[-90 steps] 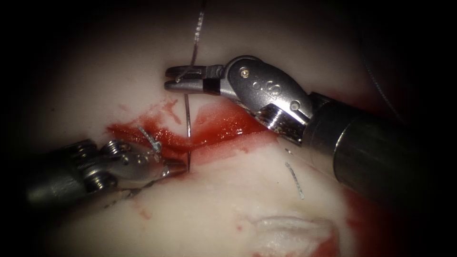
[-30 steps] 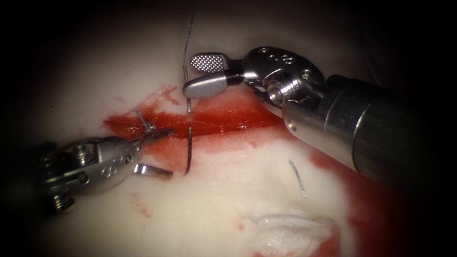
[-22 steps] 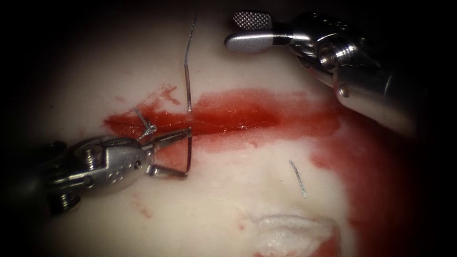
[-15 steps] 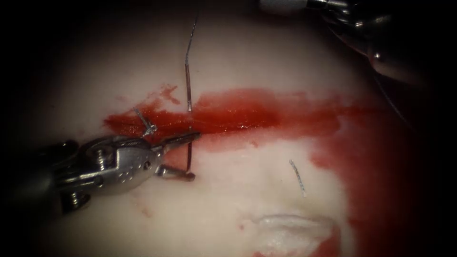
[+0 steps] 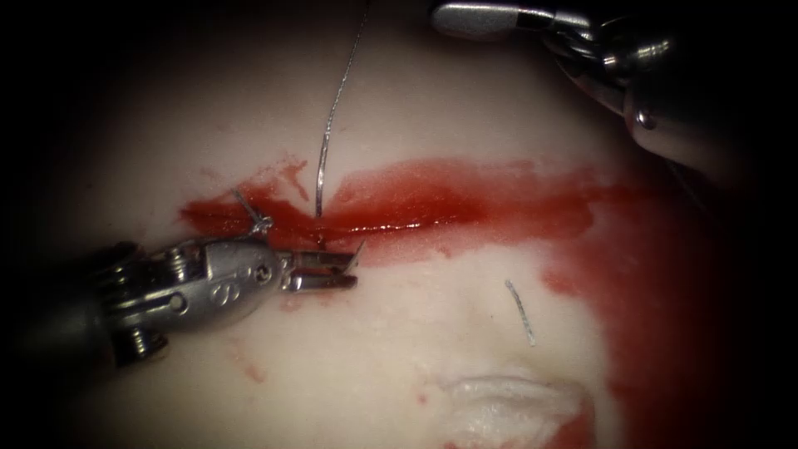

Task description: Wound Closure

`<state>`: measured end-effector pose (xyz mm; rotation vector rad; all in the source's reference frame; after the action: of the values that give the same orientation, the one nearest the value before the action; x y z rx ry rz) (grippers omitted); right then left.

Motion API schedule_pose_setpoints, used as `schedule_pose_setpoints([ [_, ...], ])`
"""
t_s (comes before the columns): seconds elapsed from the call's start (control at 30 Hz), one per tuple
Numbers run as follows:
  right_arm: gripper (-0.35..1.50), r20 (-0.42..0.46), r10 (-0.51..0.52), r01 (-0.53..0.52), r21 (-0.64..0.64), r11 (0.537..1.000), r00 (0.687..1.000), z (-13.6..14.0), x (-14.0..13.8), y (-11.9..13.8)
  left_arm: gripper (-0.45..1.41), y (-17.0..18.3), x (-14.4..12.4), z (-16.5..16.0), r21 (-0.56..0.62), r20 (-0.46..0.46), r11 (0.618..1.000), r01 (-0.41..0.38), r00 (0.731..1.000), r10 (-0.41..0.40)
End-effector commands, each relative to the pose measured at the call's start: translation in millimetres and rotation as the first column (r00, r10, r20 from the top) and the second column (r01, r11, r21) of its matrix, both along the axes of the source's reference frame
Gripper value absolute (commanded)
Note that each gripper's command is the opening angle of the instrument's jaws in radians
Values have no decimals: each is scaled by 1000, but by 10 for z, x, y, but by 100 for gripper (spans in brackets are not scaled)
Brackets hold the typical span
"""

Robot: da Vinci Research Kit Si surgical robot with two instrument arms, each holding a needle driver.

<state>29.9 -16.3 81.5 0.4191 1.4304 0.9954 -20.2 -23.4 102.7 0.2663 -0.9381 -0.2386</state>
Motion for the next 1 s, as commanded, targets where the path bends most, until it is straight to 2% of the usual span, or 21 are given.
schedule_pose_setpoints([
  [0.03,126,-3,-3,3,-8,1000,1000,-1,11,8,-45,12,-6,-5,31,15,999,20,1000,-21],
  [0.27,124,-14,-3,3,15,1000,1000,5,13,1,-45,12,-6,-19,171,120,983,62,989,-84],
  [0.33,123,-16,-4,4,16,1000,1000,8,14,-2,-45,14,-6,-24,241,149,967,83,981,-122],
  [0.4,119,-18,-7,7,15,1000,1000,11,15,-6,-45,15,-6,-31,342,178,932,120,966,-189],
  [0.47,108,-22,-13,14,15,1000,1000,14,16,-11,-45,17,-6,-37,450,182,877,170,943,-277],
  [0.5,99,-12,-25,24,-23,999,1000,16,17,-13,-45,18,-6,-42,525,170,825,210,924,-343],
  [0.6,64,1,-76,75,-114,991,997,24,19,-22,-45,22,-5,-56,617,180,753,228,891,-417],
  [0.67,10,9,-128,127,-191,973,992,29,22,-28,-45,26,-5,-64,656,211,723,217,867,-451],
  [0.73,-1,10,-165,163,-233,959,986,34,25,-34,-45,29,-4,-71,701,229,684,203,843,-486],
  [0.77,-1,6,-178,174,-237,956,984,36,27,-36,-45,31,-4,-74,721,226,664,199,838,-497],
  [0.8,-13,3,-190,185,-240,953,982,38,29,-39,-45,32,-3,-77,743,215,640,198,834,-508],
  [0.83,-35,-3,-210,203,-244,948,978,39,32,-42,-45,33,-2,-79,792,178,576,203,825,-536],
  [0.87,-35,-8,-238,228,-249,941,971,41,38,-47,-45,34,1,-83,866,101,451,215,809,-579],
  [0.9,-35,-8,-238,228,-249,941,971,41,38,-47,-45,34,1,-83,866,101,451,215,809,-579],
  [0.93,-35,-8,-249,240,-251,938,968,43,43,-51,-45,35,3,-85,896,57,383,225,796,-603],
  [1.0,-35,-6,-269,258,-253,932,963,44,50,-56,-45,38,7,-90,929,4,293,227,784,-621],
])
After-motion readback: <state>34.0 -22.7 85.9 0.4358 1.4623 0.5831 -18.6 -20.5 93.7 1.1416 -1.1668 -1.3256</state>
